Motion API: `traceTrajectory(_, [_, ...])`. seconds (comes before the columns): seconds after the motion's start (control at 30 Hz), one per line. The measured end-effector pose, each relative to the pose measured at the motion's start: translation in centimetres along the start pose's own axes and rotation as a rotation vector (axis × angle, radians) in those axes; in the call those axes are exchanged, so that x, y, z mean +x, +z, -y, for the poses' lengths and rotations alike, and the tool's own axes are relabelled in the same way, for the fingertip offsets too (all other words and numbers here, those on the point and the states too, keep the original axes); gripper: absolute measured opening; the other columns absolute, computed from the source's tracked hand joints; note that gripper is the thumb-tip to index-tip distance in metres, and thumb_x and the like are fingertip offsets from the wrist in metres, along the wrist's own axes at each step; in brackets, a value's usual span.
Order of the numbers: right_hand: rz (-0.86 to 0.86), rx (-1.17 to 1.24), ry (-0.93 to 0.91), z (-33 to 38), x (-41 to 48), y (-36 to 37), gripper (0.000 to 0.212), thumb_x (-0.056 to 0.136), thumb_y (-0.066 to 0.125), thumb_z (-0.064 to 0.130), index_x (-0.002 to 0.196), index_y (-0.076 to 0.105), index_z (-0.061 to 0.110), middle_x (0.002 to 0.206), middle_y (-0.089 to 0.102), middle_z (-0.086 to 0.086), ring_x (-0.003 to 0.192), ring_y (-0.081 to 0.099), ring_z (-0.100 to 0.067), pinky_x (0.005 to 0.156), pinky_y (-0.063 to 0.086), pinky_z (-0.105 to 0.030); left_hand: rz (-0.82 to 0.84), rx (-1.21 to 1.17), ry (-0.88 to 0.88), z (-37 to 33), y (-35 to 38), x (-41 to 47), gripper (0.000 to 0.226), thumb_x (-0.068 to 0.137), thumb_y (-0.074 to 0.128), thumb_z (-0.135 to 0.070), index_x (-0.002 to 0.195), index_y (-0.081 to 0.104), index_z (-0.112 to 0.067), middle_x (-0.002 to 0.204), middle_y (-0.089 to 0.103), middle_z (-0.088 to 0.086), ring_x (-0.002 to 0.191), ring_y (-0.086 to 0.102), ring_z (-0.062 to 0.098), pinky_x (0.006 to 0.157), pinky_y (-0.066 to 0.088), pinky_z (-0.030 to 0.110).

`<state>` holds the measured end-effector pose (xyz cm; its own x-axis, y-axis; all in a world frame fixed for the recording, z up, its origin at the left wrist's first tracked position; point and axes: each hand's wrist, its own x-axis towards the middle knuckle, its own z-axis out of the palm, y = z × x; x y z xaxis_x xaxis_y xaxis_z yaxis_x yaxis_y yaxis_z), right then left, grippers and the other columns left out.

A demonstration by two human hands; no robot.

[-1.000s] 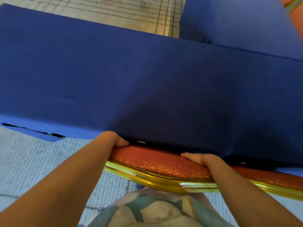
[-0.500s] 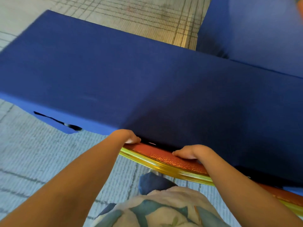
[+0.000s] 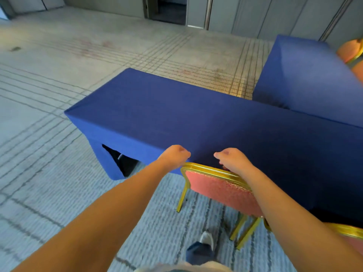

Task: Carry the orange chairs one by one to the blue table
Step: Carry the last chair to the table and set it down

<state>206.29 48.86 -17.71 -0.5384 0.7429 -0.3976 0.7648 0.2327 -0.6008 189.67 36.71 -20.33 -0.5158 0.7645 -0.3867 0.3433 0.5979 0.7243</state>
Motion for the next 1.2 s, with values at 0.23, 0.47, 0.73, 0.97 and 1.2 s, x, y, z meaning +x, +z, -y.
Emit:
traceTrajectory(0.23, [-0.023,-0.037,-0.205,7.8,-6.1,6.2,0.034,0.092,0.057,0.032,0.118,0.063,0.012,0.112,0.067,-0.007,0.106,0.062,-0.026,0.095,0.048,-0.042,-0.222,-0.141,0.076,6.5,-7.5,-8.1,0.009,0.082,0.046,-0.027,0.078,0.048,-0.020,0.076,0.042,0.005,0.070,0.039,0.015,0.064,0.031,0.032])
traceTrajectory(0.47, [0.120,-0.159,-0.419,17.8,-10.2,15.3,0.048,0.092,0.055,0.031,0.128,0.052,0.000,0.131,0.057,-0.019,0.119,0.054,-0.037,0.101,0.044,-0.052,-0.535,-0.299,-0.102,16.3,-16.0,-16.7,0.014,0.074,0.051,-0.028,0.071,0.059,-0.017,0.071,0.060,0.008,0.067,0.057,0.021,0.068,0.047,0.033])
traceTrajectory(0.73, [0.341,-0.264,-0.657,29.2,-10.9,24.7,0.051,0.096,0.052,0.043,0.142,0.045,0.022,0.147,0.045,0.005,0.126,0.051,-0.016,0.095,0.041,-0.034,-0.797,-0.397,-0.307,26.6,-24.0,-23.9,0.011,0.091,0.055,-0.027,0.094,0.064,-0.022,0.094,0.072,0.006,0.088,0.069,0.027,0.076,0.055,0.040])
traceTrajectory(0.97, [0.534,-0.316,-0.822,40.9,-7.3,32.3,0.054,0.097,0.051,0.040,0.145,0.043,0.017,0.148,0.043,0.000,0.130,0.047,-0.020,0.097,0.042,-0.031,-0.931,-0.414,-0.450,33.1,-32.0,-24.9,0.020,0.093,0.053,-0.027,0.074,0.058,-0.028,0.086,0.069,0.010,0.079,0.064,0.029,0.067,0.046,0.033])
traceTrajectory(1.2, [0.564,-0.384,-0.948,53.9,-0.9,37.7,0.054,0.093,0.055,0.040,0.140,0.049,0.014,0.144,0.050,-0.005,0.129,0.049,-0.022,0.103,0.040,-0.033,-1.112,-0.462,-0.567,37.1,-42.7,-21.8,0.017,0.092,0.053,-0.029,0.078,0.060,-0.023,0.090,0.071,0.014,0.078,0.065,0.029,0.064,0.044,0.032])
